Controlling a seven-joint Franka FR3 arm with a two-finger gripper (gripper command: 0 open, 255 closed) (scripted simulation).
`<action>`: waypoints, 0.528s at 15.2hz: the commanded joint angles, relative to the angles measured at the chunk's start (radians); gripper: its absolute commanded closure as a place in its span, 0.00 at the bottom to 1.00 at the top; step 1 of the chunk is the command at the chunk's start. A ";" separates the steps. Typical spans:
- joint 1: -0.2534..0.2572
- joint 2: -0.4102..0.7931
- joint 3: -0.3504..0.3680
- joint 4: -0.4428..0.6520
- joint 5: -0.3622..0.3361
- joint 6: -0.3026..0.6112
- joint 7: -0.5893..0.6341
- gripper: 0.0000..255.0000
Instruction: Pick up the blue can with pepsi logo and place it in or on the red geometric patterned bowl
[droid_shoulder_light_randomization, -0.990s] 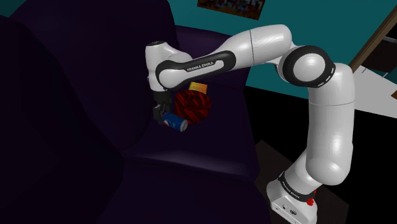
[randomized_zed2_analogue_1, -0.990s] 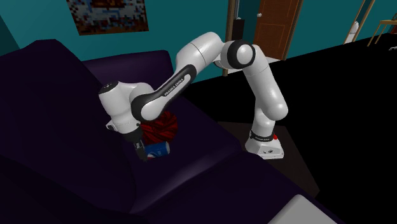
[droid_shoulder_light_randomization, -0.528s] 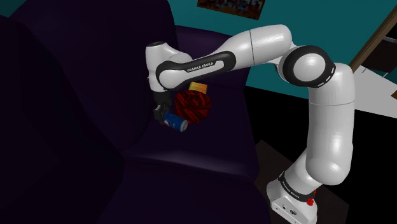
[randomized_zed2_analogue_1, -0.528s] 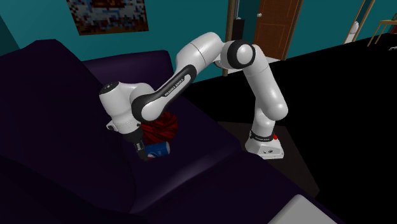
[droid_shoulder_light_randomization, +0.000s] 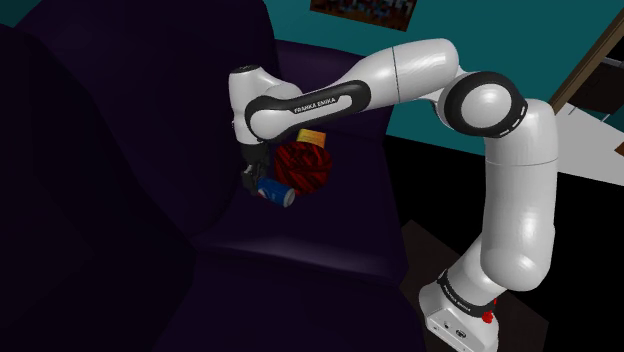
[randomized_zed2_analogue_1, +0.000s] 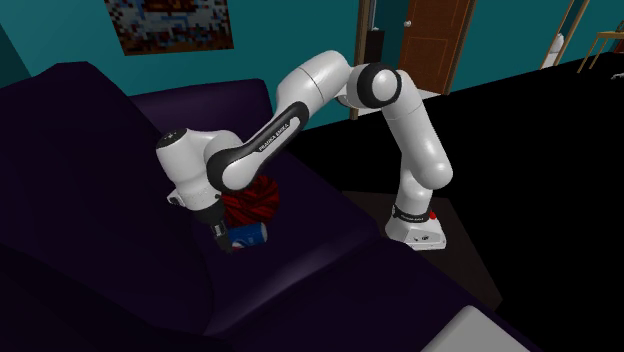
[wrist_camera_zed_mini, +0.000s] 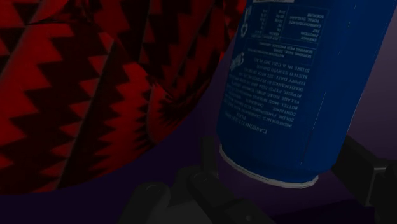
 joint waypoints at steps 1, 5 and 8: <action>0.000 0.000 0.000 0.000 0.000 0.000 0.000 1.00; -0.002 -0.021 0.006 0.023 0.011 -0.042 -0.007 1.00; -0.003 -0.036 0.011 0.043 0.019 -0.075 -0.012 1.00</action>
